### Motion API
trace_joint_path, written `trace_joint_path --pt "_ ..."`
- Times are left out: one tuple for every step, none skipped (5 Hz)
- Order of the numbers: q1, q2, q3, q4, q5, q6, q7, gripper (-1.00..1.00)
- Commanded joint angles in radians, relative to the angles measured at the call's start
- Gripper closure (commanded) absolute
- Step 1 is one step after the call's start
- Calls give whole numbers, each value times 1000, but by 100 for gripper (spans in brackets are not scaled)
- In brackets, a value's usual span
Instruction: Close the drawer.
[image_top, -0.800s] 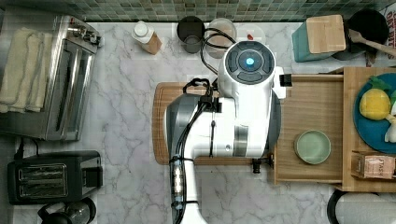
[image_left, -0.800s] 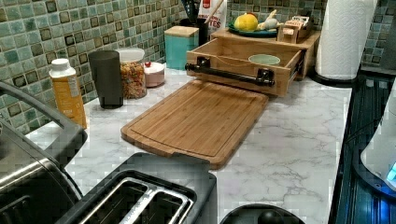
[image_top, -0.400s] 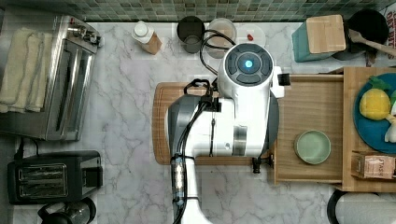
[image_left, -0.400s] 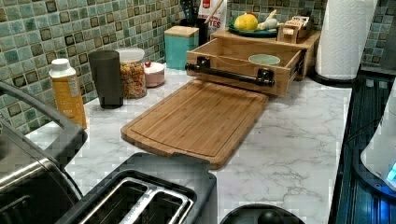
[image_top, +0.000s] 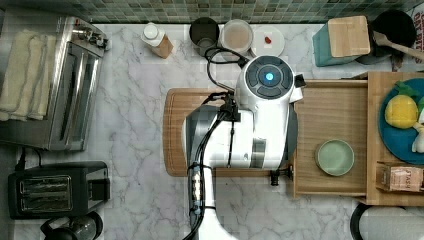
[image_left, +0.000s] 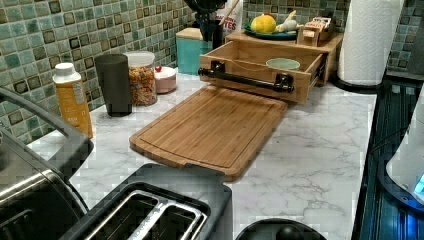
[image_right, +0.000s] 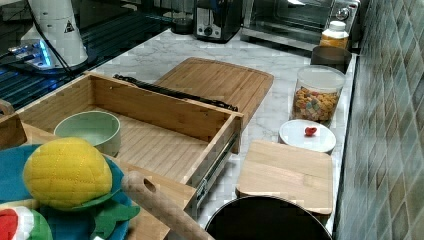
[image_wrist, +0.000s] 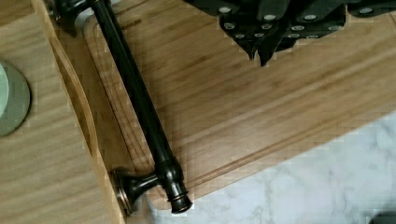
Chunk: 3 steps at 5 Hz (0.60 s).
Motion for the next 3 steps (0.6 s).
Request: trace_joint_path --pt "35 -19 43 -187 22 217 -210 100" --pt "52 38 43 -177 -80 257 -208 100" --pt "51 76 43 -160 -142 246 -177 100"
